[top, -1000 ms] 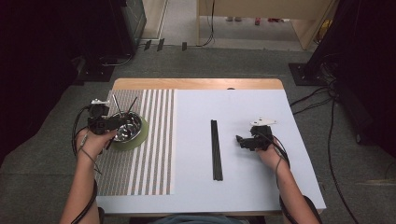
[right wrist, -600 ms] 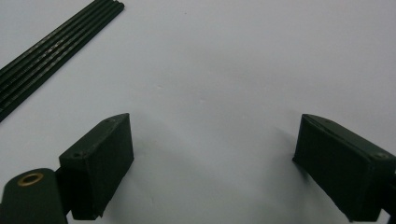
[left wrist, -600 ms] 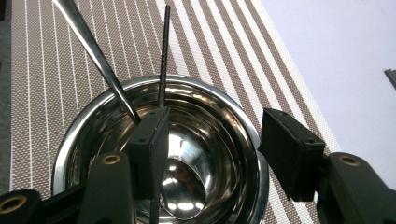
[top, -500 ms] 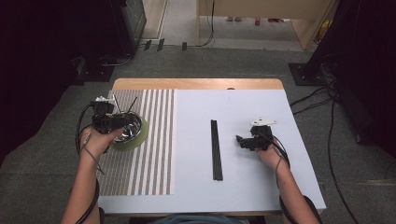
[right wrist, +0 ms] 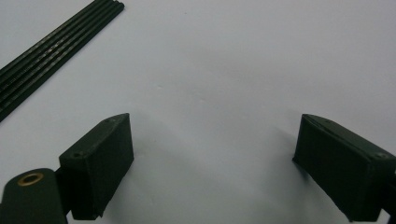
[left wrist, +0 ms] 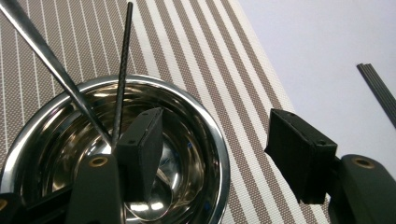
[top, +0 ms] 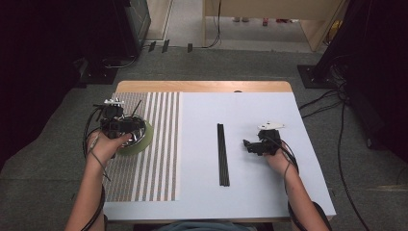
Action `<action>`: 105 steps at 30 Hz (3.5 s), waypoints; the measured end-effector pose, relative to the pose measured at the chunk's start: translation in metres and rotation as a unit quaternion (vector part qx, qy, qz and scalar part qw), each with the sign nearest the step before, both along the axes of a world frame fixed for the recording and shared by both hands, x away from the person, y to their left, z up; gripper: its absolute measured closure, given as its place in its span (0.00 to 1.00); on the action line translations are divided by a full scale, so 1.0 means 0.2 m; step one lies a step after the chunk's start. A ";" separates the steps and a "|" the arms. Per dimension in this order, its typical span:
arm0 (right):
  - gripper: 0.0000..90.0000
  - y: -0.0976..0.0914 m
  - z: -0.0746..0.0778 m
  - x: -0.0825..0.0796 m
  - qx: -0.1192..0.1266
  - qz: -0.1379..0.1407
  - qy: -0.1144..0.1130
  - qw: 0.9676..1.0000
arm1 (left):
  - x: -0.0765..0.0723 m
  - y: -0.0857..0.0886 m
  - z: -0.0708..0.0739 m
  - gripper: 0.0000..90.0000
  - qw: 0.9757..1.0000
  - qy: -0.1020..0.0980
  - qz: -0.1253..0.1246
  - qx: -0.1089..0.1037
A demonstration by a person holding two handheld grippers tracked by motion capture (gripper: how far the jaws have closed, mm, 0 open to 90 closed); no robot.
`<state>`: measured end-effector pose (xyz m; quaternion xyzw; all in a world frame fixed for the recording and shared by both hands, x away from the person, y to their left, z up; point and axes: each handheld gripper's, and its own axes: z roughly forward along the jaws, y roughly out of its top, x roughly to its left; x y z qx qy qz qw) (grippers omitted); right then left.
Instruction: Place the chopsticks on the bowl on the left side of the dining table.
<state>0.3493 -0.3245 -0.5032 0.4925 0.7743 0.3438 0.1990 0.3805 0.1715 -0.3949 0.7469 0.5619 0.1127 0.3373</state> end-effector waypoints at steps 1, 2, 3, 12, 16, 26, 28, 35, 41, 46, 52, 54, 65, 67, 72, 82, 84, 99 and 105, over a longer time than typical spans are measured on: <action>0.12 0.00 0.00 0.00 0.000 0.000 0.000 1.000 | 0.00 -0.01 0.00 0.41 1.000 -0.002 -0.001 0.002; 0.12 0.00 0.00 0.00 0.000 0.000 0.000 1.000 | 0.00 -0.01 0.00 0.41 1.000 -0.003 -0.003 0.002; 0.12 0.00 0.00 0.00 0.000 0.000 0.000 1.000 | -0.01 -0.02 0.01 0.41 1.000 -0.005 -0.003 0.002; 0.12 0.00 0.00 0.00 0.000 0.000 0.000 1.000 | -0.02 -0.08 0.01 0.40 1.000 -0.010 -0.018 0.004; 0.12 0.00 0.00 0.00 0.000 0.000 0.000 1.000 | -0.02 -0.10 0.00 0.40 1.000 -0.011 -0.021 0.006; 0.12 0.00 0.00 0.00 0.000 0.000 0.000 1.000 | -0.02 -0.15 -0.01 0.39 0.999 -0.015 -0.031 0.011; 0.12 0.00 0.00 0.00 0.000 0.000 0.000 1.000 | -0.03 -0.16 -0.01 0.39 0.999 -0.016 -0.035 0.013; 0.12 0.00 0.00 0.00 0.000 0.000 0.000 1.000 | -0.03 -0.19 -0.02 0.38 0.999 -0.019 -0.042 0.016; 0.12 0.00 0.00 0.00 0.000 0.000 0.000 1.000 | -0.04 -0.22 -0.02 0.38 0.998 -0.023 -0.048 0.019; 0.12 0.00 0.00 0.00 0.000 0.000 0.000 1.000 | -0.04 -0.25 -0.02 0.38 0.998 -0.025 -0.056 0.022; 0.12 0.00 0.00 0.00 0.000 0.000 0.000 1.000 | -0.05 -0.29 -0.04 0.38 0.997 -0.025 -0.063 0.024; 0.12 0.00 0.00 0.00 0.000 0.000 0.000 1.000 | -0.05 -0.30 -0.04 0.38 0.997 -0.027 -0.064 0.025; 0.12 0.00 0.00 0.00 0.000 0.000 0.000 1.000 | -0.06 -0.35 -0.07 0.37 0.996 -0.036 -0.073 0.031; 0.12 0.00 0.00 0.00 0.000 0.000 0.000 1.000 | -0.06 -0.36 -0.07 0.37 0.996 -0.035 -0.073 0.032; 0.12 0.00 0.00 0.00 0.000 0.000 0.000 1.000 | -0.07 -0.37 -0.09 0.37 0.996 -0.042 -0.075 0.030; 0.12 0.00 0.00 0.00 0.000 0.000 -0.001 1.000 | -0.07 -0.41 -0.14 0.37 0.995 -0.045 -0.080 0.041; 0.12 0.00 0.00 0.00 0.000 0.000 0.000 1.000 | -0.07 -0.41 -0.14 0.37 0.995 -0.047 -0.080 0.042; 0.12 0.00 0.00 0.00 0.000 0.000 -0.001 1.000 | -0.09 -0.47 -0.18 0.37 0.994 -0.056 -0.085 0.047; 0.12 0.00 0.00 0.00 0.000 0.000 -0.001 1.000 | -0.09 -0.50 -0.21 0.35 0.993 -0.053 -0.093 0.057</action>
